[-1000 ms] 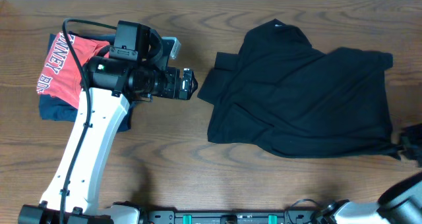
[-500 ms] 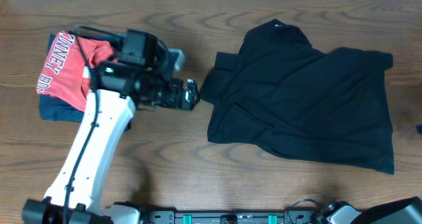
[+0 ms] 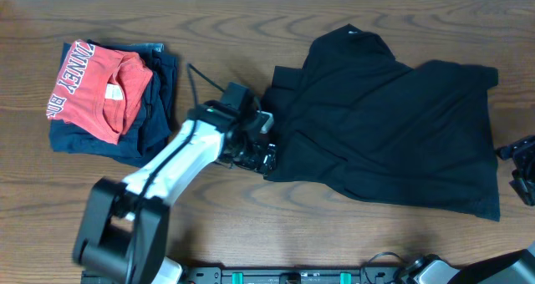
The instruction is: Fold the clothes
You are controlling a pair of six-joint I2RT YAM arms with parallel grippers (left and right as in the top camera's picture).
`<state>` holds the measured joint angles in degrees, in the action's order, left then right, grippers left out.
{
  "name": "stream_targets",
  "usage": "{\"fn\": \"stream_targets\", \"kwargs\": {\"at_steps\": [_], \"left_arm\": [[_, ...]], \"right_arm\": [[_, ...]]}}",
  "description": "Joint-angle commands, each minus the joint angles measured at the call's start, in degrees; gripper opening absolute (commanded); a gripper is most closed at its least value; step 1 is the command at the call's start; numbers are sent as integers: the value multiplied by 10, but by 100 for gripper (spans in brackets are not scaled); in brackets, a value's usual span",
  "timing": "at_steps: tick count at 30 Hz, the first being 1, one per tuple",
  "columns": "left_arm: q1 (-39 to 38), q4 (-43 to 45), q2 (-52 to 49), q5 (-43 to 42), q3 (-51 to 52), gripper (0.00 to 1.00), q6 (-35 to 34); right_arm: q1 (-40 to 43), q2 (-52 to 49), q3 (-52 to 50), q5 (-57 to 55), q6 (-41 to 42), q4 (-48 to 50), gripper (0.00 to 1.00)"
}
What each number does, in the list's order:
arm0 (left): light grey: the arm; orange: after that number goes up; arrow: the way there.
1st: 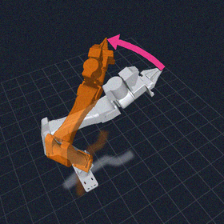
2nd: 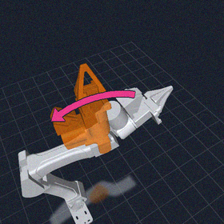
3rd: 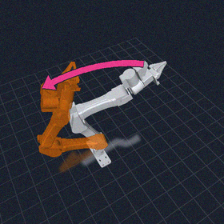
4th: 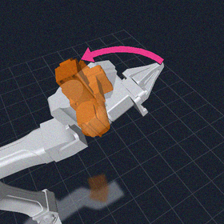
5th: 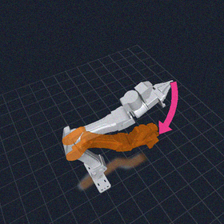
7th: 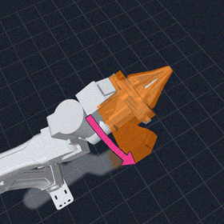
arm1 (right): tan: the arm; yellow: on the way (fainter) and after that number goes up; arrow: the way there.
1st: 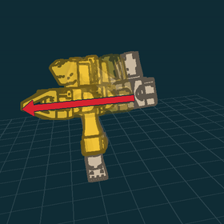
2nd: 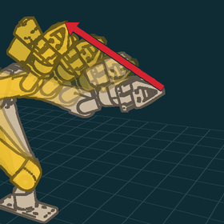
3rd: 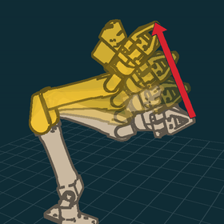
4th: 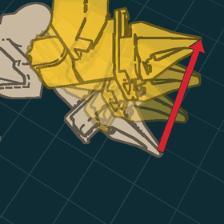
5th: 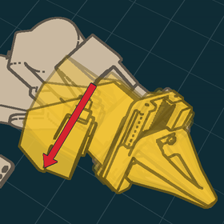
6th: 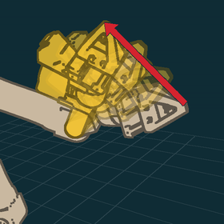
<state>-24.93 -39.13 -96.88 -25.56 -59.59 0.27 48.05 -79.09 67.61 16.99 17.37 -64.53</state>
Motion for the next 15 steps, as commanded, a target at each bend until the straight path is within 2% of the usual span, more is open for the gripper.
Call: {"fn": "stream_targets", "kwargs": {"at_steps": [1,3,9,10,13,15], "left_arm": [[-9,27,-39,-4,0,78,7],[-12,44,-61,-4,0,76,-2],[-12,52,-103,-3,0,55,-3],[-12,52,-104,-3,0,47,-3],[-11,39,-103,18,-2,8,-4],[-3,9,-101,64,-8,7,-30]], "right_arm": [[-9,5,-21,8,-12,7,72],[-9,5,-34,8,-11,13,72],[-8,5,-91,4,-11,55,72],[-8,5,-99,-4,-6,62,72],[-8,5,-126,-38,15,81,72],[-8,5,-143,-52,22,89,72]]}}
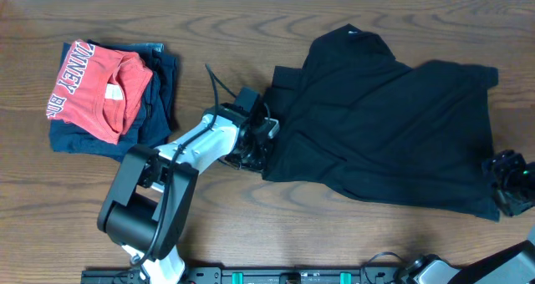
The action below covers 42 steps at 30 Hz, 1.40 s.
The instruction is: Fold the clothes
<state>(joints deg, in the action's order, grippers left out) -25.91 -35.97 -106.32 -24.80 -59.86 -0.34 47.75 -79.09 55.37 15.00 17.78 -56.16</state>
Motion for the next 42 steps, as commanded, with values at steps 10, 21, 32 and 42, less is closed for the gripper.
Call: {"fn": "stream_targets", "kwargs": {"at_steps": [10,21,32,42], "left_arm": [[73,-99,19,103,-20,6,-47],[72,-101,20,103,-20,6,-47],[72,-125,38,58,-20,7,-47],[72,-135,82,60,-20,42,-47]], "right_arm": [[-5,3,-150,-148,125,71,68],[-5,2,-254,-181,153,164,38],[51,5,-66,-210,142,-62,1],[51,22,0,-213,134,-120,74]]}}
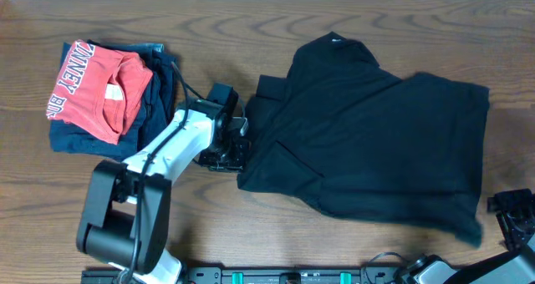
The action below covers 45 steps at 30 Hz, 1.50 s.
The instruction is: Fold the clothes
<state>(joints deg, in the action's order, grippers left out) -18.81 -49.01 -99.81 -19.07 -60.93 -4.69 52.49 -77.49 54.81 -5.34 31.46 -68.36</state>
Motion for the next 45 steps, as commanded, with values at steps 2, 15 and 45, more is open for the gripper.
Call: {"fn": "stream_targets", "kwargs": {"at_steps": [2,15,45], "left_arm": [[2,-7,27,3,-9,43,-3],[-13,250,22,3,-19,39,41],[118,309,-108,80,-19,17,-28]], "right_arm": [[4,6,6,21,-6,17,79],[-54,6,6,414,-273,123,66],[-149,-1,-77,280,-227,248,64]]}}
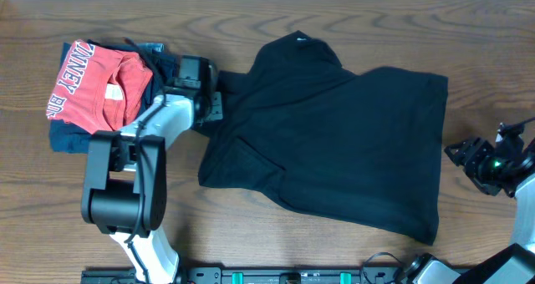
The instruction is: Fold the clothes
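Observation:
A black shirt (334,142) lies spread out, wrinkled, across the middle of the table, collar toward the far edge. My left gripper (212,105) is at the shirt's left edge by the sleeve, shut on the fabric there. Off the shirt's right edge is my right gripper (465,153), apart from the cloth, fingers spread and empty. Only the overhead view is given.
A stack of folded clothes, a red printed shirt (96,88) on top of navy garments (155,109), lies at the far left, right beside my left arm. Bare wooden table (251,251) runs along the front edge and at the right.
The black shirt has shifted left and toward the far edge with my left gripper on its left edge. My right gripper has moved from the front right corner to beside the shirt's right edge.
First the shirt lay at the right of the table, with my left gripper at its left edge and the right gripper off its right side. Then the right gripper was at the shirt's front right corner. The shirt then lay further left, and now lies mid-table.

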You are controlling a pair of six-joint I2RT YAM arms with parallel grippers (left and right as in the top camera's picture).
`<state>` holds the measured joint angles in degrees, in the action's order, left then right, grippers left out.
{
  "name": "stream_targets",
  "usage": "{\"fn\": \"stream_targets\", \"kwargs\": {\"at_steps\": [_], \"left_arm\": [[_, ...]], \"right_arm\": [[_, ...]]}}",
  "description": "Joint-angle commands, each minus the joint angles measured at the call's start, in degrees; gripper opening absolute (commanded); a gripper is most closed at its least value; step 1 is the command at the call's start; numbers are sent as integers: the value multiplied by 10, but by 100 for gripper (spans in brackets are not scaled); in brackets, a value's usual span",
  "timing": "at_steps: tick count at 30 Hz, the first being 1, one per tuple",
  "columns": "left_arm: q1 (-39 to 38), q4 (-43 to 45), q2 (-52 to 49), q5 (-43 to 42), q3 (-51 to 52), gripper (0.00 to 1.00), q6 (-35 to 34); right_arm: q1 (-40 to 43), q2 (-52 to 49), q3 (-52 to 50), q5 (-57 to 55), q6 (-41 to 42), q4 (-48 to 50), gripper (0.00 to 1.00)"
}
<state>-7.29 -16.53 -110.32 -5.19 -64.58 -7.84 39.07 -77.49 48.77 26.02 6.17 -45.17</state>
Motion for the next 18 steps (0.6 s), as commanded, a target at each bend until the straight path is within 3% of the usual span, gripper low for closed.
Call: {"fn": "stream_targets", "kwargs": {"at_steps": [1,5,11,18], "left_arm": [[2,-16,5,-68,17,22,3],[-2,-21,50,-79,17,29,3],[-2,-48,125,-79,17,36,3],[-2,-86,178,-79,17,39,3]], "right_arm": [[-20,-5,-21,-54,37,26,64],[-52,-36,-28,-115,76,81,64],[-96,-112,-28,-119,86,182,59],[-142,-191,-28,-122,86,241,43]]}}
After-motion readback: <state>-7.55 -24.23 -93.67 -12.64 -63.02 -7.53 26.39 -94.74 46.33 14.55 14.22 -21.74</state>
